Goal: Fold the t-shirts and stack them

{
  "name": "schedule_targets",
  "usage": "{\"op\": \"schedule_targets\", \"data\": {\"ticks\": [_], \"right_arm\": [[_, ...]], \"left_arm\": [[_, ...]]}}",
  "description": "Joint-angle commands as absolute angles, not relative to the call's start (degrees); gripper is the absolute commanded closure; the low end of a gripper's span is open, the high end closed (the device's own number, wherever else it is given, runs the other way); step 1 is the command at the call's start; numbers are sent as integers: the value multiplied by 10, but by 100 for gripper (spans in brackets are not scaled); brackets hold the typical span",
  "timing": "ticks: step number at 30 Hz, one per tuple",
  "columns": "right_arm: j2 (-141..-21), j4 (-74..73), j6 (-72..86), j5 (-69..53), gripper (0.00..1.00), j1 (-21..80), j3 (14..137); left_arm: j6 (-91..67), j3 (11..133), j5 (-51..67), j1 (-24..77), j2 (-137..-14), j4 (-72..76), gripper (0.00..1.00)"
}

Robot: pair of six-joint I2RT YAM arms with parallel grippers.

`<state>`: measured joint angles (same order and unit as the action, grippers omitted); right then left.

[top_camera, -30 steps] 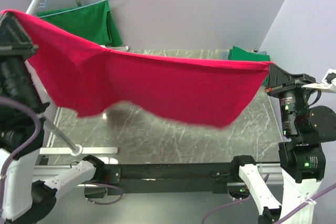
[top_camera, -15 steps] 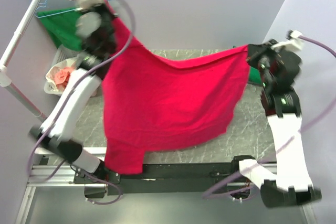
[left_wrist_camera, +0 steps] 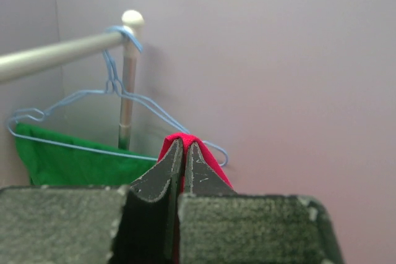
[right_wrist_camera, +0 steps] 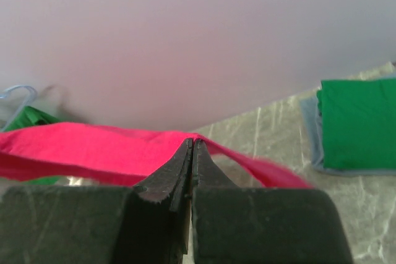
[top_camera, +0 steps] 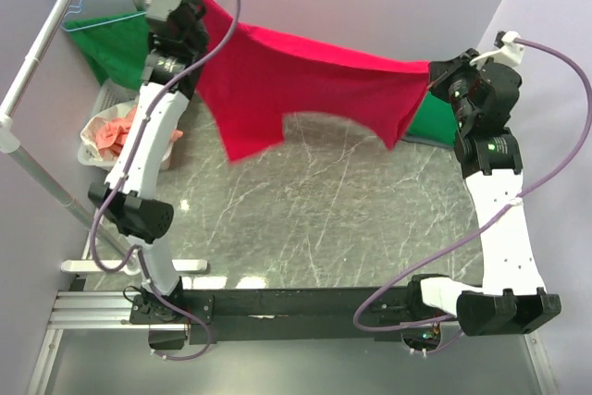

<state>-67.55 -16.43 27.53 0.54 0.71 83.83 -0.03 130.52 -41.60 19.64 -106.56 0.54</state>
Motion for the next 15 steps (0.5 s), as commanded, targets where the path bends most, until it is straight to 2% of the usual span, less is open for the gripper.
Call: {"op": "schedule_targets", "data": {"ticks": [1, 7, 11, 13, 15], "right_arm": [[-642, -130, 269, -12, 100, 3, 860], [-610, -134, 294, -34, 100, 3, 751], [-590, -146, 320, -53, 100, 3, 601], [-588, -146, 345, -80, 100, 3, 540], [-591, -146, 367, -106, 100, 3, 451]], "left_arm": [[4, 1319, -389, 200, -984, 18, 99], [-103, 1114, -371, 200, -889, -66, 99], [-226, 891, -350, 208, -814, -134, 99], [-309, 773, -339, 232, -769, -172, 99], [-386, 697, -378, 288, -739, -213, 99]]}}
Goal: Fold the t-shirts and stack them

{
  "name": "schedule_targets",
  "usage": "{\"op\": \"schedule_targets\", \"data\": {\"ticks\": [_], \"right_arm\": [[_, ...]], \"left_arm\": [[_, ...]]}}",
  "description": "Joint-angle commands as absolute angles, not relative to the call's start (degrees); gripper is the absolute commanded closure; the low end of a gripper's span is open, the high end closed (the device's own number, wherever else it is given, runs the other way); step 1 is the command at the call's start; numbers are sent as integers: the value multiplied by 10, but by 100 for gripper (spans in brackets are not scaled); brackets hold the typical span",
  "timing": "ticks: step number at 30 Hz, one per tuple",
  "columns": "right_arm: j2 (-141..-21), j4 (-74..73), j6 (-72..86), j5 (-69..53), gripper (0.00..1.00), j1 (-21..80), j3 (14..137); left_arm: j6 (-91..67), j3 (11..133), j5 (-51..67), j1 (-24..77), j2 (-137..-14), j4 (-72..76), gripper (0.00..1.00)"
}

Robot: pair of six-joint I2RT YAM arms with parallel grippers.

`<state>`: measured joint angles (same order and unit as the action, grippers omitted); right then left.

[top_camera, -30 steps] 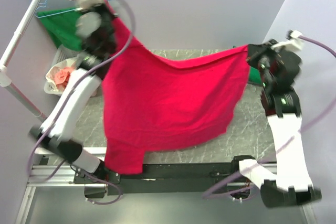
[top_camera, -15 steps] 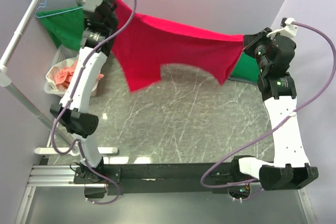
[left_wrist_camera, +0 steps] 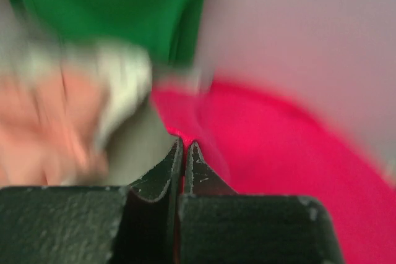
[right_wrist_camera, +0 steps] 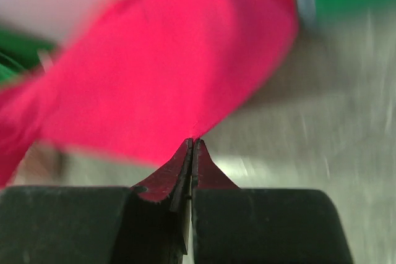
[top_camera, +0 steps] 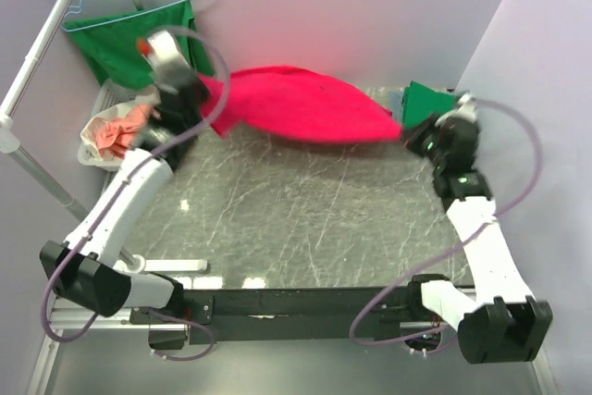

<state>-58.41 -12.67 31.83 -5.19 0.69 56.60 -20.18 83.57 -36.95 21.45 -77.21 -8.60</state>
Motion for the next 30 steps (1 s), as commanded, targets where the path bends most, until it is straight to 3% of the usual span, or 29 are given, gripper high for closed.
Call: {"op": "schedule_targets", "data": {"ticks": [1, 2, 3, 7, 15, 23, 30], "right_arm": [[-593, -151, 381, -112, 100, 3, 425], [-595, -161, 390, -106, 100, 3, 381], [-593, -163, 398, -107, 100, 4, 358], [-556, -163, 439, -80, 100, 4, 244], [-527, -199, 463, -23, 100, 4, 185], [-521, -264, 533, 86, 100, 3, 223], [-490, -325, 576, 158, 100, 3, 254]], "left_arm": [[-408, 642, -391, 307, -735, -234, 99], [-449, 625, -449, 327, -732, -311, 99], [-567, 618, -448, 338, -733, -363, 99], [-723, 568, -475, 397, -716, -494, 99], [-1032, 492, -511, 471, -658, -742, 99], [-1080, 450, -499, 471, -549, -774, 99], [-1072, 454, -489, 471, -568, -783, 99]]}}
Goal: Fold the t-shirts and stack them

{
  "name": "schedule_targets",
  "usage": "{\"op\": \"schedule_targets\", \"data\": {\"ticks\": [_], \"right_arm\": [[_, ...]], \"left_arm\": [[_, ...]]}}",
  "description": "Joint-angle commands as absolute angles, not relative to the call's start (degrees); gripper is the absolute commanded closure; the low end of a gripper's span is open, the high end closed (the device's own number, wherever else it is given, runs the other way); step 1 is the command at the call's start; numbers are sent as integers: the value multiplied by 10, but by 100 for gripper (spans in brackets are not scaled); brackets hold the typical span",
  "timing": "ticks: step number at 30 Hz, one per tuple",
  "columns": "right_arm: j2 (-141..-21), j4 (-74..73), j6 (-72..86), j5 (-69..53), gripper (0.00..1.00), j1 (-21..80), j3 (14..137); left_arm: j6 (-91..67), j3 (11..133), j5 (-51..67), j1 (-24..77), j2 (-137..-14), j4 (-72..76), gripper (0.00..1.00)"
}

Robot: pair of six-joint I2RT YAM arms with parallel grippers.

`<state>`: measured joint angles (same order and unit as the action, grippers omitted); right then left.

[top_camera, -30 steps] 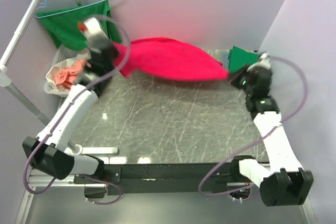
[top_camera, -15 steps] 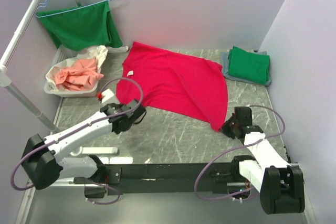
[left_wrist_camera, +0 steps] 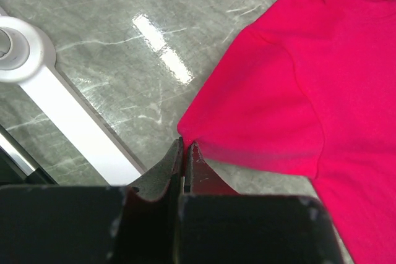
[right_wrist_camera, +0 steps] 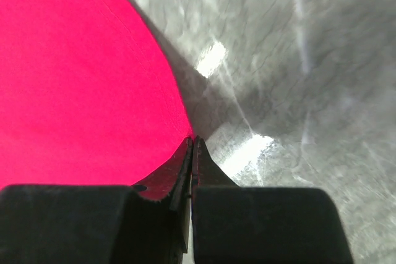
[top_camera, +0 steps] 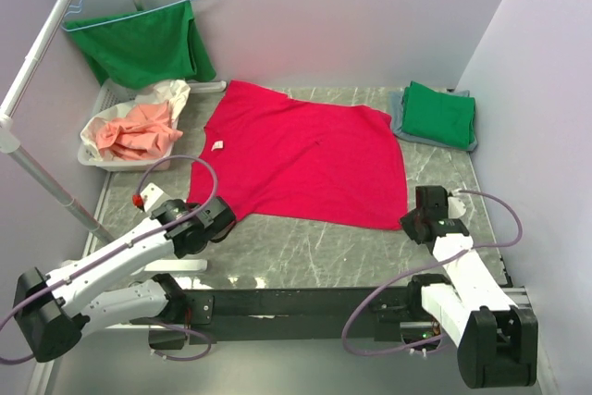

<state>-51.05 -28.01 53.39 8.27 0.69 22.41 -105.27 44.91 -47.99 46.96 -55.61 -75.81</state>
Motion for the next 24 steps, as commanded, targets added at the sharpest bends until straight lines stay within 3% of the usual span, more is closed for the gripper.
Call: {"op": "schedule_targets", "data": {"ticks": [1, 9, 24], "right_arm": [[-477, -334, 583, 162, 100, 3, 252], [-425, -372, 616, 219, 100, 3, 248], [-487, -330, 652, 112, 100, 3, 199]], "left_arm": [[-1074, 449, -488, 472, -565, -784, 99], [-1092, 456, -534, 472, -518, -785, 99], [-1090, 478, -566, 469, -484, -785, 99]]}}
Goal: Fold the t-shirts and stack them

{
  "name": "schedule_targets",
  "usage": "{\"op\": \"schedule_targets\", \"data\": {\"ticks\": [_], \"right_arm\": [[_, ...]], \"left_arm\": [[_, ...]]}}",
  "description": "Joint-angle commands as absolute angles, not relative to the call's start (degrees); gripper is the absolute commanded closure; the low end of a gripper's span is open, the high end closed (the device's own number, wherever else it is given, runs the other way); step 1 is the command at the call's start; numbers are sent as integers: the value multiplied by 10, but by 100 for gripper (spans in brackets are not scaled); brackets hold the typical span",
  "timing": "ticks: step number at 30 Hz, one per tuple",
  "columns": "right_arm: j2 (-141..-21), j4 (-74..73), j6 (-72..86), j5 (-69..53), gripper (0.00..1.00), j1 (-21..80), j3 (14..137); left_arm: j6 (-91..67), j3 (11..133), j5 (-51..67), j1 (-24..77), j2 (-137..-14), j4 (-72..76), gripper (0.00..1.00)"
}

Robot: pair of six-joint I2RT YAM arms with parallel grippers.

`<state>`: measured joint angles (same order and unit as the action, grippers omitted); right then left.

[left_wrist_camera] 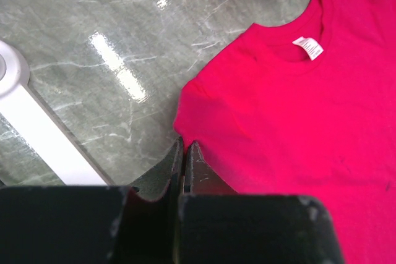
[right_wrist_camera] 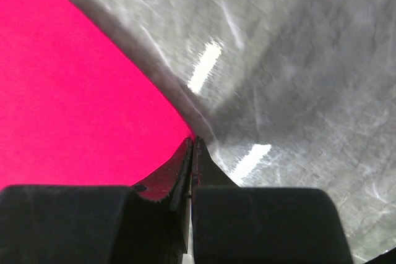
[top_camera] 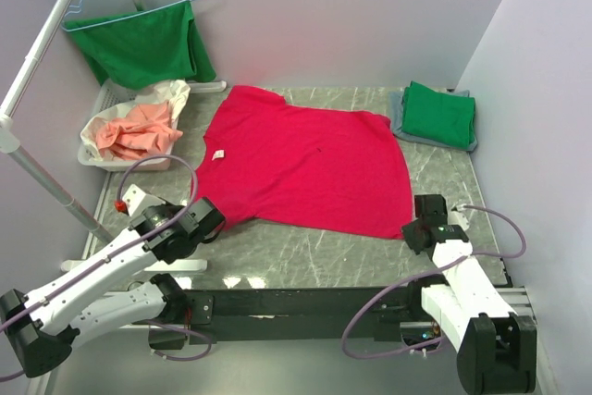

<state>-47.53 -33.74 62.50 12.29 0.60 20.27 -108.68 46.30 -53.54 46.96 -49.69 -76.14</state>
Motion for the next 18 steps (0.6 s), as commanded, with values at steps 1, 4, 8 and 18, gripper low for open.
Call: {"op": "schedule_targets", "data": {"ticks": [1, 4, 8, 18], "right_arm": [[-487, -334, 657, 118, 100, 3, 199], [-480, -369, 681, 147, 100, 3, 207], [-437, -410, 695, 186, 70, 3, 225], [-375, -386, 629, 174, 50, 4, 283]], "left_arm": [[-1088, 480, -566, 470, -486, -785, 99], [-1083, 481, -563, 470, -491, -784, 99], [-1084, 474, -555, 470, -497, -784, 99], [-1092, 468, -540, 471, -515, -784, 99]]}}
